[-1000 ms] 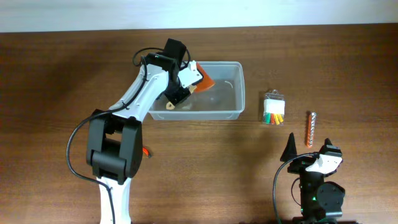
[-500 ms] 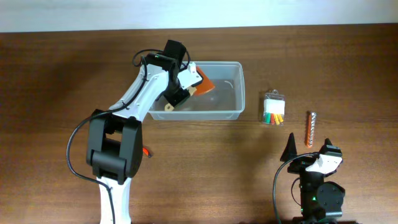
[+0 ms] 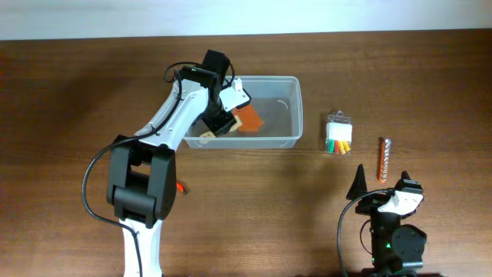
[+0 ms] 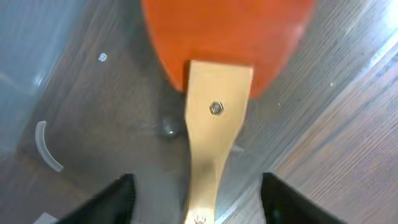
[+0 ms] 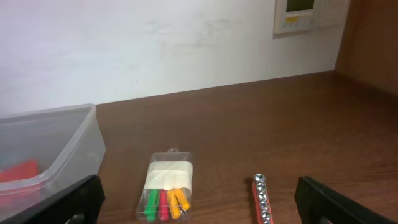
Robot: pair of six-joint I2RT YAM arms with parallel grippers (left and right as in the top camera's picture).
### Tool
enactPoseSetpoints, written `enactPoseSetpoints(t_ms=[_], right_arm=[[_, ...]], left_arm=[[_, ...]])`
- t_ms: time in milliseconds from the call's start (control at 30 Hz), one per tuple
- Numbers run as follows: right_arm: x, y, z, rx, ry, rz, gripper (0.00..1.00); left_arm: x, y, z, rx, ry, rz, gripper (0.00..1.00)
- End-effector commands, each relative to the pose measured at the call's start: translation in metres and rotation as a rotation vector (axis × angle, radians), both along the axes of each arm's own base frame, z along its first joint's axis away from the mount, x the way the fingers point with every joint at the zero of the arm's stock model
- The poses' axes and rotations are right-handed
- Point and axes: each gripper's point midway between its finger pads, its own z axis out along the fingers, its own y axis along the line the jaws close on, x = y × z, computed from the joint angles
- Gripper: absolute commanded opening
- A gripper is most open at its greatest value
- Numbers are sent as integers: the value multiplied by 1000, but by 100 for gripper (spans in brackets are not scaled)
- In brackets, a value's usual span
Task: Pack container
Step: 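Carry the scraper over the container and lower it inside, then open the left gripper and lift away from the scraper, then lower the left gripper onto the red-black pliers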
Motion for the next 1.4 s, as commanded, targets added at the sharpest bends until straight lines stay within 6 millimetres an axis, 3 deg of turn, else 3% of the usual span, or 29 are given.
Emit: enactPoseSetpoints(t_ms=[0, 100, 233, 500, 567, 633, 800, 933, 1033, 1100, 1300, 1367], right_arm=[[0, -1, -3, -3, 4, -2, 99], [0, -1, -3, -3, 3, -1, 99], [0, -1, -3, -3, 4, -1, 99], [0, -1, -3, -3, 3, -2, 99], [0, -1, -3, -3, 3, -1, 99], [0, -1, -3, -3, 3, -1, 99], [0, 0, -3, -3, 3, -1, 99], [0, -1, -3, -3, 3, -1, 99], [0, -1, -3, -3, 3, -1, 99], [0, -1, -3, -3, 3, -2, 99], [0, -1, -3, -3, 3, -1, 99], [0, -1, -3, -3, 3, -1, 99]], left_arm=[[1, 4, -3, 3, 5, -3, 72], [4, 3, -2, -3, -8, 8, 72], [18, -2, 15, -29, -52, 55, 72], [62, -10, 94, -107, -224, 218, 72], [77, 3, 126, -87, -313, 360, 79], [85, 19, 150, -69, -374, 480, 98], [88, 55, 196, -102, -428, 656, 99], [88, 87, 221, -145, -448, 767, 99], [79, 94, 228, -293, -336, 765, 99], [74, 109, 225, -303, -298, 797, 99], [34, 180, 198, -248, -105, 1319, 99], [20, 195, 193, -212, -66, 1413, 99]])
